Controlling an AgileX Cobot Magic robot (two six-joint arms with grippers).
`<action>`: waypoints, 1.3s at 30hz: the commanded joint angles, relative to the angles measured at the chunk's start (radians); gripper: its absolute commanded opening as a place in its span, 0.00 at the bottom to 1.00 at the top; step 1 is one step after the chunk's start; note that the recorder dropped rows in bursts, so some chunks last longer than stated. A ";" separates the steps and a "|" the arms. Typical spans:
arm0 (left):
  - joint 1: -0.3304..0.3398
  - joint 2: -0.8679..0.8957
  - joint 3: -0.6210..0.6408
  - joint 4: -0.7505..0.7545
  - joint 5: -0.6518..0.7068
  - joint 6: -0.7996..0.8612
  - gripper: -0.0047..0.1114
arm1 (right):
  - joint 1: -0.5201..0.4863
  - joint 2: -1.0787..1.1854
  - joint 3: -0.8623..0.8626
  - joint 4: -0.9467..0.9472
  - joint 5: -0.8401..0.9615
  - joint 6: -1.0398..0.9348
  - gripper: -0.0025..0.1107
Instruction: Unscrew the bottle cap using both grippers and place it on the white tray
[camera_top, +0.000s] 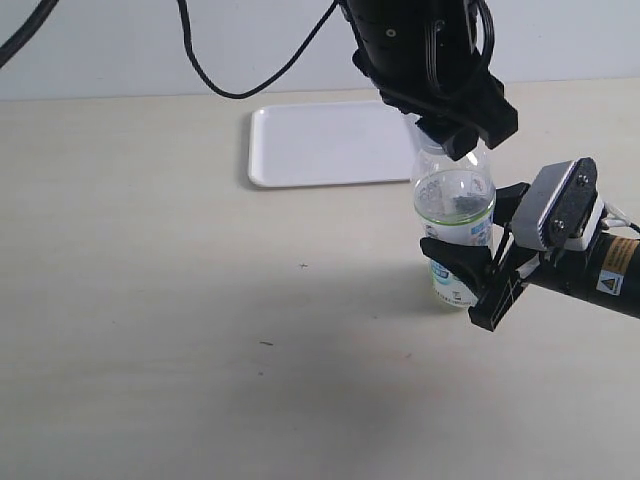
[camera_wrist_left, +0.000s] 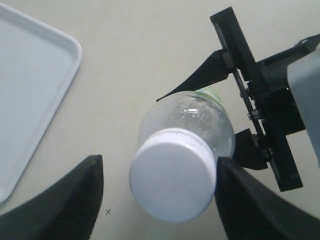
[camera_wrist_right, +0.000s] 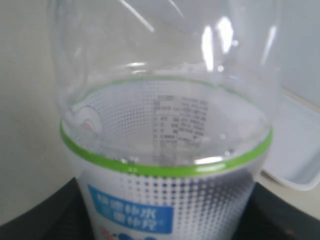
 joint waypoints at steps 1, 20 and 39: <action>0.000 -0.001 -0.004 0.001 -0.006 -0.009 0.57 | -0.003 -0.002 -0.002 -0.004 -0.013 0.002 0.02; 0.000 -0.001 -0.004 -0.001 0.034 -0.196 0.04 | -0.003 -0.002 -0.002 -0.016 -0.013 0.002 0.02; -0.002 -0.001 -0.004 -0.075 0.046 -0.693 0.04 | -0.003 -0.002 -0.002 -0.023 -0.019 -0.025 0.02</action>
